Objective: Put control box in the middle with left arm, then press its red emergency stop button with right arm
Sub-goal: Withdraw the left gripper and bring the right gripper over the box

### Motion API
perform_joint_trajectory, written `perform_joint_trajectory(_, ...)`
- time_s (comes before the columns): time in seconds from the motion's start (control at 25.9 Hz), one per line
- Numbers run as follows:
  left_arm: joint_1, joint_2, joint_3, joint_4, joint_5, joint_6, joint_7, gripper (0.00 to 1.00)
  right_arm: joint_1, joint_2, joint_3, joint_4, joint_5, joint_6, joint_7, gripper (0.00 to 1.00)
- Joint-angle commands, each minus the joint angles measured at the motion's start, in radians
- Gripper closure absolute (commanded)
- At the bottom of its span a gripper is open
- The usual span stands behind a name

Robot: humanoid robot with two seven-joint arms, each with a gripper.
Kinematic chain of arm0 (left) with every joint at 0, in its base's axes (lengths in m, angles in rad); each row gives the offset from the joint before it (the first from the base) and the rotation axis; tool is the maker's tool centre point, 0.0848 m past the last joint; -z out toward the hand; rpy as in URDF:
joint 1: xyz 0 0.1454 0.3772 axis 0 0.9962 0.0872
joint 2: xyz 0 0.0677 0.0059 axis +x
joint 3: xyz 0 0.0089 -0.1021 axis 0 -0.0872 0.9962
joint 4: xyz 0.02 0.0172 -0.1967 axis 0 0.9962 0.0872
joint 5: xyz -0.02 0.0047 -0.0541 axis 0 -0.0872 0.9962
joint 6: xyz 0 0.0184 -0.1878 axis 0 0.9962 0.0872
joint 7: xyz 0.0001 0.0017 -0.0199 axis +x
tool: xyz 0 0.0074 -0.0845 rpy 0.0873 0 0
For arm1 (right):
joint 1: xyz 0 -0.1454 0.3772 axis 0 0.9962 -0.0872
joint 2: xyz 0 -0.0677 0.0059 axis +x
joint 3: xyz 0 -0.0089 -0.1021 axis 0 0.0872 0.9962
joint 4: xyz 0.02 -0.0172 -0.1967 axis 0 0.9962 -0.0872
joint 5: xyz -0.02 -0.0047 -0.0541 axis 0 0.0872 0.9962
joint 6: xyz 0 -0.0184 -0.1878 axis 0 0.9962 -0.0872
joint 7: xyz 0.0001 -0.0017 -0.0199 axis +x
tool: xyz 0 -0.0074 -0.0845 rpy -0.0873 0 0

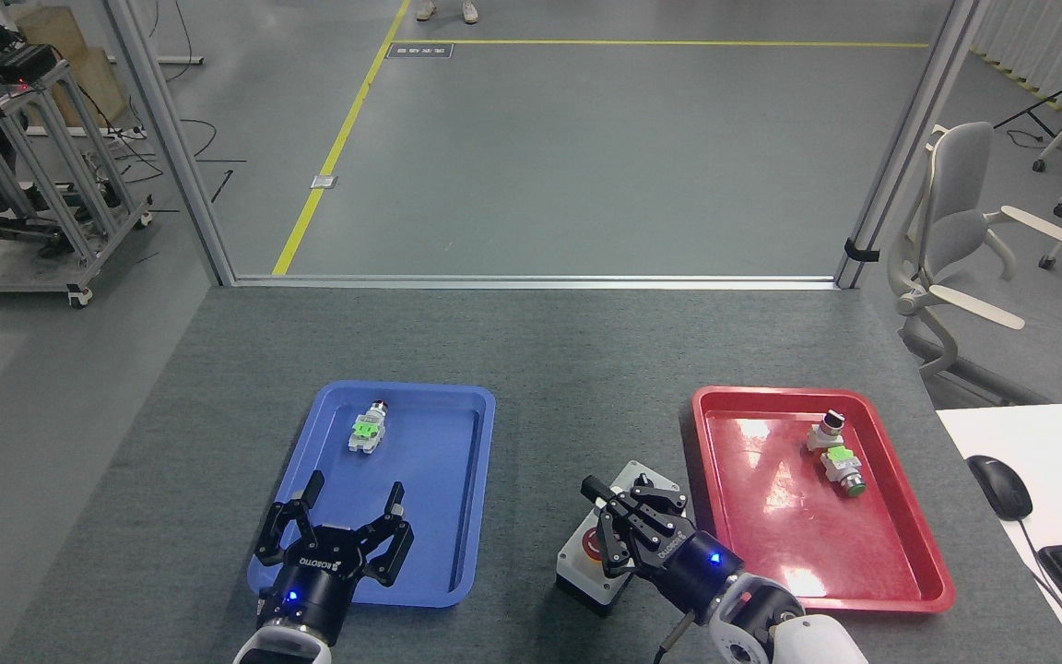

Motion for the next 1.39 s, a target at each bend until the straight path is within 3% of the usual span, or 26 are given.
perform_joint_trajectory(0.0,0.006,0.003,0.006,0.0,0.001,-0.002,-0.004,0.01,0.0,0.0,0.006,0.013,-0.001,-0.001,0.015,1.0)
perform_joint_trajectory(0.54,0.007,0.004,0.043,-0.017,0.006,-0.015,-0.011,0.01,0.002,0.006,0.032,0.058,0.0,-0.01,0.06,1.0)
perform_joint_trajectory(0.66,0.01,0.004,0.098,-0.034,0.011,-0.087,-0.044,0.01,0.005,0.006,0.033,0.058,0.0,-0.01,0.066,1.0)
perform_joint_trajectory(0.89,0.012,-0.002,0.304,-0.048,0.037,-0.367,-0.134,0.01,0.014,0.008,0.039,0.086,0.0,-0.01,0.067,1.0)
perform_joint_trajectory(1.35,0.055,0.003,0.353,-0.095,0.029,-0.397,-0.157,0.02,-0.012,0.014,0.039,0.086,-0.034,0.005,0.052,1.0)
